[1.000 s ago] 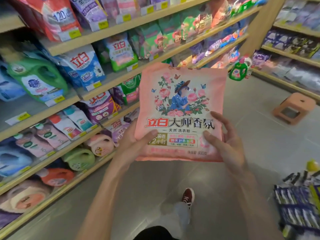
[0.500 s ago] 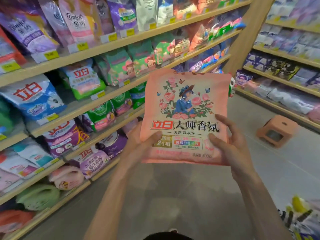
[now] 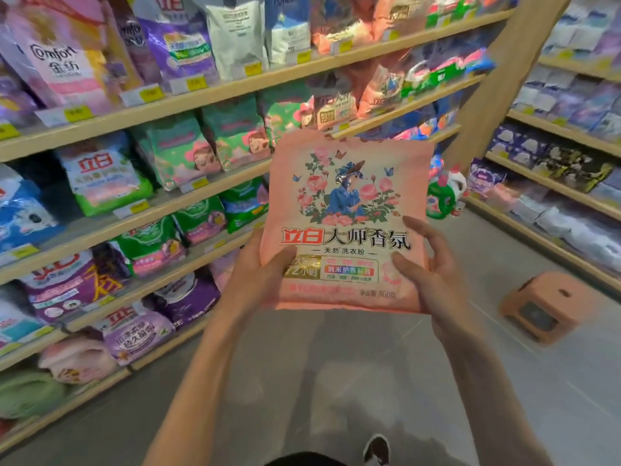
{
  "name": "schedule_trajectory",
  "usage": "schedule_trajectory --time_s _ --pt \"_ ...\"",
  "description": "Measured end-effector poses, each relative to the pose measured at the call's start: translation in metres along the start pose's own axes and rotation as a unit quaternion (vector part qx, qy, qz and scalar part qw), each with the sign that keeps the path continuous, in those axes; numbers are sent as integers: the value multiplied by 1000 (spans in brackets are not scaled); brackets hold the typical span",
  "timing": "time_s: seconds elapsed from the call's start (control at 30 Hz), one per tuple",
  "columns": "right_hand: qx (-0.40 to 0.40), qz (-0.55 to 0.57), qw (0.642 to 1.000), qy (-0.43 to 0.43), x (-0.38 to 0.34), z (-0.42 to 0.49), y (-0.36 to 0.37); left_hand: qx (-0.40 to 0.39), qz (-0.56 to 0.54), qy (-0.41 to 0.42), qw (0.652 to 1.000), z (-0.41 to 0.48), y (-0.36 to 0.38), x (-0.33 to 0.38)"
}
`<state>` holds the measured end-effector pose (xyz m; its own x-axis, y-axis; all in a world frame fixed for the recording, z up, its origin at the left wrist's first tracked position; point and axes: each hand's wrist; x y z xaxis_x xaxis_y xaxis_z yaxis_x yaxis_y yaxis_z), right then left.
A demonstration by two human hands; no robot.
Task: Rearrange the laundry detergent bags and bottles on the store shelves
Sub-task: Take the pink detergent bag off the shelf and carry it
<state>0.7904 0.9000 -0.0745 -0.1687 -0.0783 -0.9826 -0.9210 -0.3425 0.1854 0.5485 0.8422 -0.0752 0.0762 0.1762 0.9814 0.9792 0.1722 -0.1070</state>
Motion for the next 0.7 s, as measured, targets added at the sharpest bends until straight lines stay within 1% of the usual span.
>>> schedule_trajectory --time_s 0.17,0.33,0.43,0.5,0.63,0.7 --pt "-47 -22 999 -13 -27 67 -73 64 -8 12 998 53 62 23" --pt "-64 -45 997 -27 -39 124 -123 93 8 38 995 91 105 41" --pt "-73 -48 996 -31 -43 158 -143 86 45 62 993 115 119 53" --pt "-73 -54 995 -39 -45 181 -155 66 69 78 992 133 123 57" --pt "-82 -61 993 -52 -45 230 -178 26 57 101 993 176 128 62" --pt "-89 -76 991 -64 -47 260 -187 25 59 113 991 205 131 65"
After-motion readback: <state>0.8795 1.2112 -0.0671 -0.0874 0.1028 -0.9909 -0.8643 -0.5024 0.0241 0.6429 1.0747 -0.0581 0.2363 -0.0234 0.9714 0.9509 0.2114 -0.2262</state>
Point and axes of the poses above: each hand's wrist, its own z-axis towards the middle knuckle, its own y-axis out of the palm, x = y × z, and after that the axes turned 11 degrees about -x, right-handed
